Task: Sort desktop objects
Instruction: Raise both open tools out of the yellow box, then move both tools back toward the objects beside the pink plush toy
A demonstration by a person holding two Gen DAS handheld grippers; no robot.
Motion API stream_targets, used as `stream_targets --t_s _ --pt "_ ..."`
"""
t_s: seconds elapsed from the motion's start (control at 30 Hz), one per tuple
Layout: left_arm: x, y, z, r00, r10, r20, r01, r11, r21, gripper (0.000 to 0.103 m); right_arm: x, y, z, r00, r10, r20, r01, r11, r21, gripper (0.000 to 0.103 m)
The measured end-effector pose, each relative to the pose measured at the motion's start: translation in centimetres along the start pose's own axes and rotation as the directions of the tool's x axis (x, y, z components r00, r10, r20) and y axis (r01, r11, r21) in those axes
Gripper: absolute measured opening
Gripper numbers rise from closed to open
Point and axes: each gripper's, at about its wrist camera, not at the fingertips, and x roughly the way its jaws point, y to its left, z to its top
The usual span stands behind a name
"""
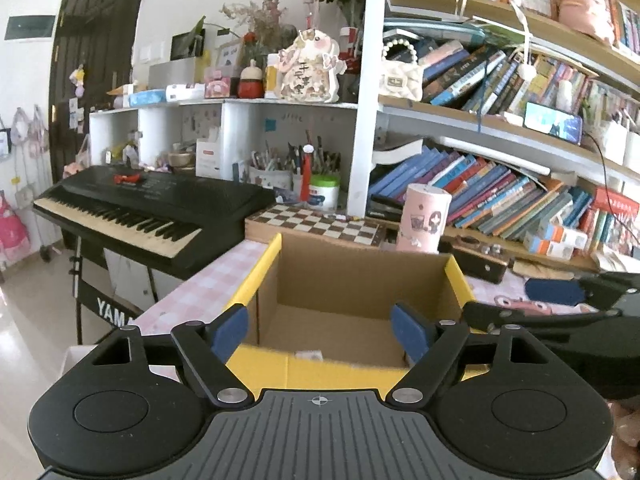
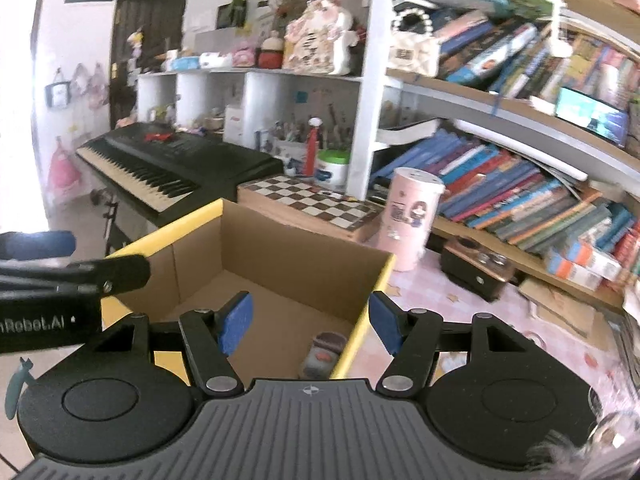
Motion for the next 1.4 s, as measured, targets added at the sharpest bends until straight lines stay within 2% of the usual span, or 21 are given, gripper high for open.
stream_targets --t_s 0.27,0.67,0.87,1.03,1.4 --pt "-3.5 0.5 -2.9 1.0 -0.006 -0.024 0.006 1.0 -0.005 0.081 -4.0 1.4 -3.3 0.997 -0.074 0.005 0.074 0.997 0.036 0.062" --pt "-8.0 2.1 -5.9 0.999 -0.008 -0.053 0.008 1.0 0.016 0.081 -8.4 5.1 -6.9 0.994 -0.104 -0.042 0.107 0.991 0.076 0.062" --pt "-9.2 3.0 -6.6 0.997 -0.004 -0.082 0.004 1.0 0.011 0.084 -9.7 5.9 -8.1 0.989 -0.118 -0.084 0.128 0.985 0.116 0.063" --pt "-9.9 3.1 -7.4 0.992 -0.025 -0.121 0.028 0.999 0.025 0.085 -10.6 6.2 -9.0 0.985 -0.13 -0.112 0.145 0.98 0.139 0.065" --pt "-10.8 2.5 -8.5 0.984 -0.078 -0.157 0.087 0.995 0.048 0.089 -12.8 6.4 -10.8 0.975 -0.158 -0.155 0.184 0.967 0.176 0.066"
